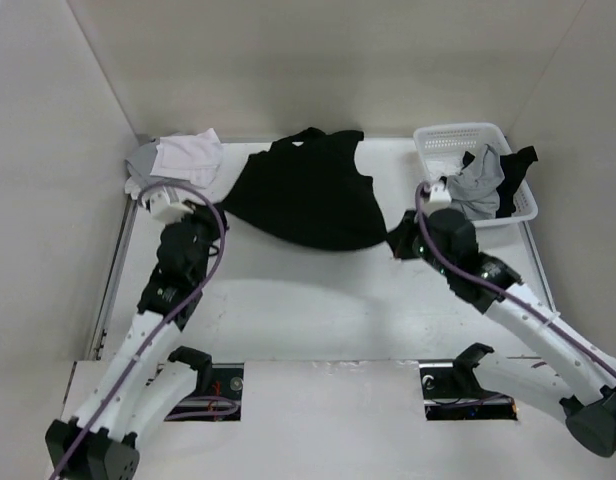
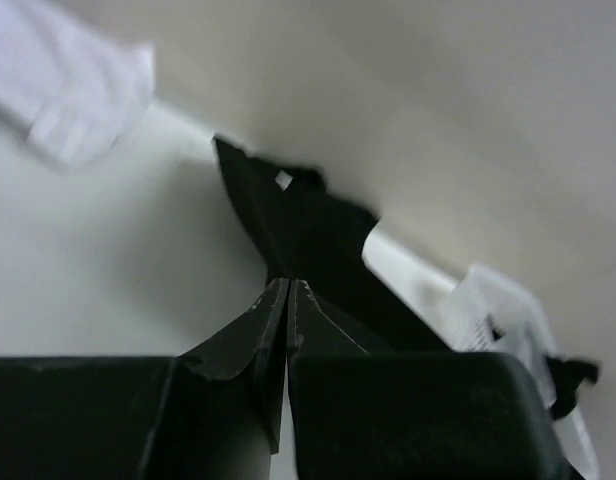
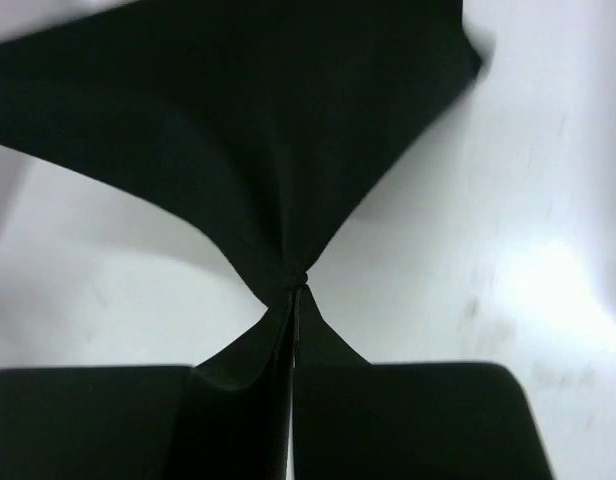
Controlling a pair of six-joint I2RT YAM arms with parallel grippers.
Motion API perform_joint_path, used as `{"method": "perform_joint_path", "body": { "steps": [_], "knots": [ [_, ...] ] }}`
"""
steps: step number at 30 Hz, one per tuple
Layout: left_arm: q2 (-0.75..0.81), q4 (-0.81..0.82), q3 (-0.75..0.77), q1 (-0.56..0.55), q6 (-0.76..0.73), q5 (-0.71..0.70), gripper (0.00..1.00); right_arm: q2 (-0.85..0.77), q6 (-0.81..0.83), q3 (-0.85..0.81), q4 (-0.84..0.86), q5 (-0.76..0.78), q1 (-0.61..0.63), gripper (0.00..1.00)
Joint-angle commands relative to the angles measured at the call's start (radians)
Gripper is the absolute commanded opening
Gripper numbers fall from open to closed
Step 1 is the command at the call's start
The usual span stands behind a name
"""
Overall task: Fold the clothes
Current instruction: Flatten the tank top out, then fold the tank top
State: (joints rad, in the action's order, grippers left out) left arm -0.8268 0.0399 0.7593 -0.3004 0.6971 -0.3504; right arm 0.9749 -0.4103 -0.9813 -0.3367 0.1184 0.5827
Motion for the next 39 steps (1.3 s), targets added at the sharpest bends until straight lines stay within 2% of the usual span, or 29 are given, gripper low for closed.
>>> {"method": "perform_joint_path", "body": {
  "steps": [1,3,5,10,13,16,18,20,23,26,29,32,39],
  "knots": [
    [0.187,-0.029,-0.165,-0.018,0.035,-0.024,0.01,-0.112,-0.134,0.201,0.119,0.024,0.056,0.00],
    [0.322,-0.165,-0.254,-0.027,0.063,-0.007,0.01,-0.166,-0.191,0.323,0.108,0.023,0.120,0.00],
    [0.446,-0.340,-0.284,-0.047,0.093,0.025,0.01,-0.214,-0.264,0.394,0.067,0.044,0.243,0.00],
    [0.737,-0.749,-0.186,-0.065,0.202,0.039,0.01,-0.387,-0.540,0.483,-0.148,0.148,0.608,0.00],
    [0.752,-0.894,-0.060,-0.053,0.202,0.028,0.01,-0.472,-0.721,0.468,-0.296,0.269,0.838,0.00],
    [0.662,-0.864,-0.022,-0.035,0.176,0.027,0.02,-0.450,-0.769,0.374,-0.398,0.432,0.953,0.00],
    [0.585,-0.761,-0.041,-0.029,0.160,0.019,0.02,-0.380,-0.672,0.301,-0.391,0.463,0.876,0.00],
    [0.465,-0.597,-0.072,-0.015,0.142,0.001,0.02,-0.299,-0.522,0.251,-0.310,0.402,0.709,0.00],
    [0.223,-0.311,-0.100,0.013,0.142,-0.012,0.02,-0.167,-0.328,0.245,-0.086,0.189,0.409,0.00],
    [-0.024,-0.128,-0.069,0.054,0.136,-0.018,0.02,0.002,-0.249,0.221,0.095,0.002,0.131,0.00],
    [-0.266,0.003,0.009,0.097,0.136,-0.007,0.02,0.140,-0.217,0.159,0.195,-0.075,-0.005,0.00],
    [-0.440,0.073,0.101,0.126,0.166,0.019,0.02,0.269,-0.190,0.061,0.223,-0.132,-0.102,0.00],
    [-0.774,0.100,0.375,0.151,0.171,0.039,0.02,0.530,-0.182,-0.157,0.245,-0.215,-0.235,0.00]
  ]
}}
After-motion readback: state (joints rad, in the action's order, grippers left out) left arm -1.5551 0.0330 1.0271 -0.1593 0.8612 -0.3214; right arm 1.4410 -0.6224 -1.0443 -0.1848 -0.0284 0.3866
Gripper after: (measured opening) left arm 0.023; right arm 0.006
